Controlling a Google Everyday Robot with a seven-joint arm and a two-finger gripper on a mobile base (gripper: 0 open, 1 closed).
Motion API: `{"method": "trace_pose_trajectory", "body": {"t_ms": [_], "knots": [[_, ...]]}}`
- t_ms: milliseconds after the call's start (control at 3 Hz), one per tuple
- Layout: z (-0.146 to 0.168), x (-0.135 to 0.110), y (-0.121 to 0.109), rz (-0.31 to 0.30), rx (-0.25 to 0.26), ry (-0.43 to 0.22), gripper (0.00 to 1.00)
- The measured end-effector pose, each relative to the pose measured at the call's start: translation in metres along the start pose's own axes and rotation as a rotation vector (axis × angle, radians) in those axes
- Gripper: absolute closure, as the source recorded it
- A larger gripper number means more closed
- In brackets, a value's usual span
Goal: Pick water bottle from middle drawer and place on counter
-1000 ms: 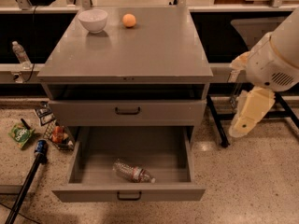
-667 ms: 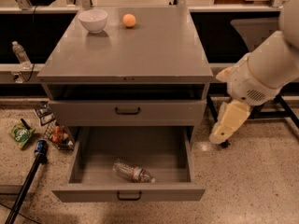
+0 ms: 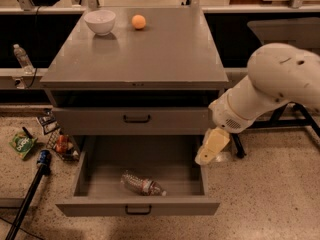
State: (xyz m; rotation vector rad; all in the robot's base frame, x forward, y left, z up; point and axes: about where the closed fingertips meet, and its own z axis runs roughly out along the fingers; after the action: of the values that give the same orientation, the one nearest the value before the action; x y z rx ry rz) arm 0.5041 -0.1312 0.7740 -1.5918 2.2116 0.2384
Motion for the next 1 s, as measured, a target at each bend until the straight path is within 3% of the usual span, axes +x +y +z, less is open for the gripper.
{"method": "trace_pose_trajectory", "body": {"t_ms": [333, 1000], "knots": [[0.042, 0.000, -0.001, 0.032, -0.051, -0.026, 0.00], [0.061, 0.006, 0.000, 0.077, -0.064, -0.020, 0.00]]}}
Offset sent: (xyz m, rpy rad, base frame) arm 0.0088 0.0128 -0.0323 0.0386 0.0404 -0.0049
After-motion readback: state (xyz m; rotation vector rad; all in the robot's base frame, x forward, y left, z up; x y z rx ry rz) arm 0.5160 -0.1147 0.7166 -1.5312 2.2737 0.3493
